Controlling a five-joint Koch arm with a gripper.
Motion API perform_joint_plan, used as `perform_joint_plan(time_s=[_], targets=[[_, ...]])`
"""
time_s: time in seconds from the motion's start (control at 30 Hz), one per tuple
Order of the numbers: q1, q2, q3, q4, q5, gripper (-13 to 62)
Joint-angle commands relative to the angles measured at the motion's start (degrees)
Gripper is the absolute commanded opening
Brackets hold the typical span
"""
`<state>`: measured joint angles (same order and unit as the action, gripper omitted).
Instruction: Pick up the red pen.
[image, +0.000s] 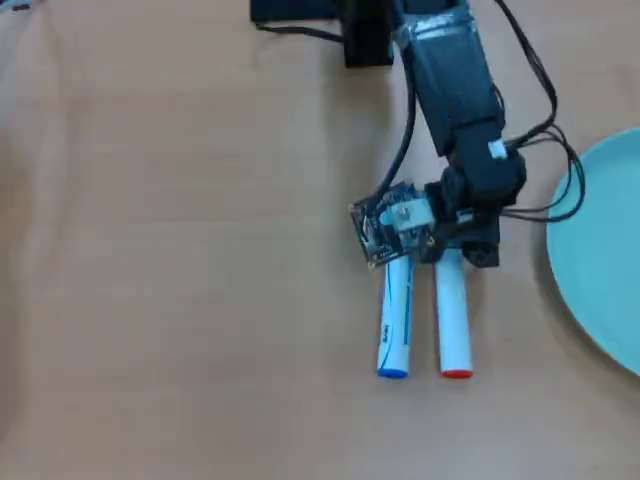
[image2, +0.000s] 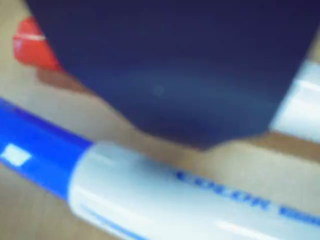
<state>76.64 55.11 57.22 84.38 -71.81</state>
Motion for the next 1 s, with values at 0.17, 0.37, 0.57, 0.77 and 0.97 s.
perform_joint_plan(time_s=[0.17, 0.37, 0.57, 0.77, 0.97], targets=[[0.0, -1.8, -5.0, -3.0, -0.9, 25.6], [0.1, -2.4, -4.6, -2.3, -0.7, 23.7], [-2.2, -2.2, -4.3, -1.1, -0.3, -6.6], [-3.2, -2.2, -4.3, 1.7, -0.2, -6.3], [-3.2, -2.1, -4.2, 1.8, -0.2, -6.4]])
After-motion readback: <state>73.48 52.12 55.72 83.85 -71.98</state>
